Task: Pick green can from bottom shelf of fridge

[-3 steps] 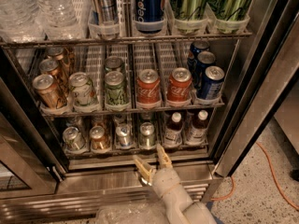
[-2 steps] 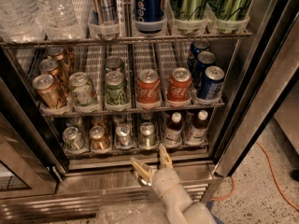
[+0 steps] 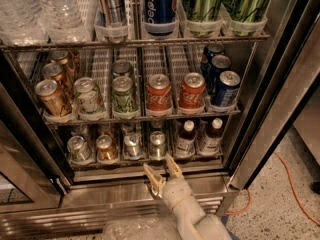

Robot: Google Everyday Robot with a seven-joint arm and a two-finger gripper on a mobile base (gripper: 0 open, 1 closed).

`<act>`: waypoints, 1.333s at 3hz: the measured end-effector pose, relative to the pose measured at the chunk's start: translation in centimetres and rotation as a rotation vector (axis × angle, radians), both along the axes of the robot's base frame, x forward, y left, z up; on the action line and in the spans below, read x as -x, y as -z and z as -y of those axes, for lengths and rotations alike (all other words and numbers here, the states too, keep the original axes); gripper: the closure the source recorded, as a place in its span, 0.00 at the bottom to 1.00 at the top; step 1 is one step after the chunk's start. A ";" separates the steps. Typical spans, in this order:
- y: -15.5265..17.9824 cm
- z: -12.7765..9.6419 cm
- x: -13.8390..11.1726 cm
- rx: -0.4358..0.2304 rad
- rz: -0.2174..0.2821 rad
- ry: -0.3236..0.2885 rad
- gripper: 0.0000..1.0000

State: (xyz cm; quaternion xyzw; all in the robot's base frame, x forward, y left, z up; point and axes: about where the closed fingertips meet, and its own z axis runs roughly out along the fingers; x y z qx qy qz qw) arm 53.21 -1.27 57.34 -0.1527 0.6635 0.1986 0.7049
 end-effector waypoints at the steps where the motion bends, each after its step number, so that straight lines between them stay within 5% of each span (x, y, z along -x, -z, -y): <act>1: 0.0 0.4 -1.0 0.035 0.004 0.018 0.24; 4: -0.1 0.8 -3.9 0.068 0.008 0.036 0.29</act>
Offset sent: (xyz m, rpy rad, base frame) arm 0.0318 -0.0098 -0.0018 -0.0883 -0.0049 -0.0502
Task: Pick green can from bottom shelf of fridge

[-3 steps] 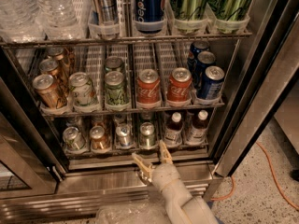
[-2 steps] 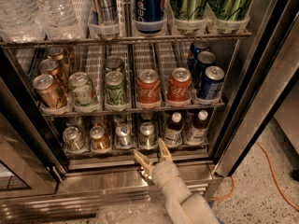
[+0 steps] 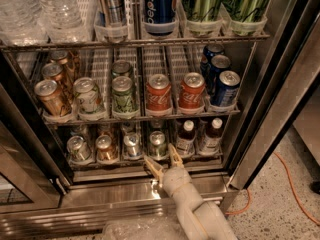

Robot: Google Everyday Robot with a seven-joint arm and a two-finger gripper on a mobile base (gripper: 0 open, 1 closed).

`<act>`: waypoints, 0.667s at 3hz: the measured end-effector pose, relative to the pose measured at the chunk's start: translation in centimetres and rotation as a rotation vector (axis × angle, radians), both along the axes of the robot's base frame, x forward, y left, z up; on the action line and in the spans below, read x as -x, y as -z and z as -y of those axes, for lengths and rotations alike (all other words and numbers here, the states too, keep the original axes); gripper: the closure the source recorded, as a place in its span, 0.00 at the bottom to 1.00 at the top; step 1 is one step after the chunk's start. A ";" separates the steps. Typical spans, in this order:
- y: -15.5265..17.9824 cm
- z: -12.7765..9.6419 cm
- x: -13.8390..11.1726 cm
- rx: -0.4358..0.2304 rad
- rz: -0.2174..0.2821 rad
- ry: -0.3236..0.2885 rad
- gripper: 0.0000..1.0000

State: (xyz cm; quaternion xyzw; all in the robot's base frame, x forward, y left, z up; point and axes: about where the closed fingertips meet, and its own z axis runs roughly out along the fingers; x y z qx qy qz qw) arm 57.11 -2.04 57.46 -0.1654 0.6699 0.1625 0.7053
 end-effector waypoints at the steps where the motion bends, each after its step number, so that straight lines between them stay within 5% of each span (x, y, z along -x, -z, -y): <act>1: -0.6 -0.1 -1.3 -0.004 0.009 -0.001 0.28; 2: -1.0 -0.4 -2.9 -0.010 0.013 -0.004 0.28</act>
Offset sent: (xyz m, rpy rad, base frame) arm 0.0467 0.0073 0.0145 0.0175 -0.0174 0.0055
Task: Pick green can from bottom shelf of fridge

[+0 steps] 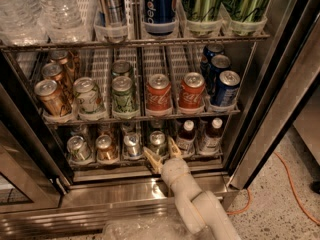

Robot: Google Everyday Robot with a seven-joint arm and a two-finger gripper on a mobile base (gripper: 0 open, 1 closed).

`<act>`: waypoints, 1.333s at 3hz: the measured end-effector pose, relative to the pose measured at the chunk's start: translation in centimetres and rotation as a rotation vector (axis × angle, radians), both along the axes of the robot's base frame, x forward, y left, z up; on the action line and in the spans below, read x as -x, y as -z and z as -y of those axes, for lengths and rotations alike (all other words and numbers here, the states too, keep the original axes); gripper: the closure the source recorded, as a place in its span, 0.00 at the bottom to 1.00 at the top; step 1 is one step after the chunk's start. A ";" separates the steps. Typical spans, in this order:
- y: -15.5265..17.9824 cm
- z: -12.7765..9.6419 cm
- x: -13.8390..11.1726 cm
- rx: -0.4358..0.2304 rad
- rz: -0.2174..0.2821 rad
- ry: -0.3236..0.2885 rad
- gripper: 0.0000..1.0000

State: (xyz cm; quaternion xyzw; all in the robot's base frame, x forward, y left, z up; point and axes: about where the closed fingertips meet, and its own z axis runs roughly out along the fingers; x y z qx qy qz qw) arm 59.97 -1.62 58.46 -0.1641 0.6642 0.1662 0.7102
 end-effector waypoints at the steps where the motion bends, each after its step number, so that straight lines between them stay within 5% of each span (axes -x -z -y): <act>1: -0.3 -0.5 -1.3 0.002 0.000 -0.005 0.26; 4: -0.1 -1.0 -2.2 0.004 -0.007 -0.011 0.90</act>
Offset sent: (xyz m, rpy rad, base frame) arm 0.0325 0.0151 -0.0020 -0.0080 0.0164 0.0157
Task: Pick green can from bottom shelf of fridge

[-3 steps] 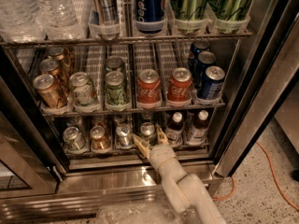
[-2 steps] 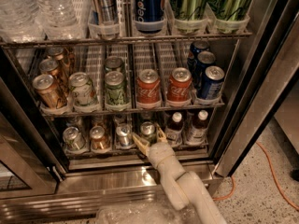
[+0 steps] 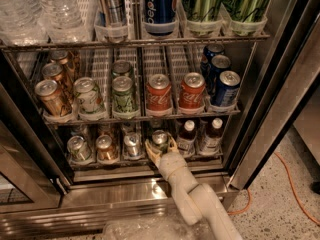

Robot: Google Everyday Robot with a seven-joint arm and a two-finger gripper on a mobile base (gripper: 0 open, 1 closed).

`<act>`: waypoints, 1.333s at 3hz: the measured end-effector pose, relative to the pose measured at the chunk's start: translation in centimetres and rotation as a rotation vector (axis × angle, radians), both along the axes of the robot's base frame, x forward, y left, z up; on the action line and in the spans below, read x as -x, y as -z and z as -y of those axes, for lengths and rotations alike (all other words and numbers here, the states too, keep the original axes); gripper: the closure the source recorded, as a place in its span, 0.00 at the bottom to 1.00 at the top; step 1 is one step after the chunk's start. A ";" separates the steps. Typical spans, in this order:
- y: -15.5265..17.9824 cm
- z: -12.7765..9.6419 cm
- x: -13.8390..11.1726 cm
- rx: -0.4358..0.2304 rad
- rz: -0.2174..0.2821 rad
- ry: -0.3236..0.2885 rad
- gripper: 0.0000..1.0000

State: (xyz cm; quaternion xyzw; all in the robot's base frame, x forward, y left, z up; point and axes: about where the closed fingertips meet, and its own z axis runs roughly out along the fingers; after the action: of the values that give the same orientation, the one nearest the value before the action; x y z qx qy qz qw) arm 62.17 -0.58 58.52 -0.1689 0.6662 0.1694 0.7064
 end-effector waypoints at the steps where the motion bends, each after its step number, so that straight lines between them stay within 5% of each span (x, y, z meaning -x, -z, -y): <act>1: 0.0 0.0 0.0 0.001 0.000 -0.001 1.00; 4: -5.0 -0.2 2.8 0.056 0.112 -0.103 1.00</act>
Offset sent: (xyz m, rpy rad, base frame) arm -0.0216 -0.0001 0.0283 -0.0547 -0.0655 0.0689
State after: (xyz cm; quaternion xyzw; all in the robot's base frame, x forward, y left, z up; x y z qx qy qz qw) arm 59.42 -0.35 63.49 -0.2318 0.6205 0.1774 0.7278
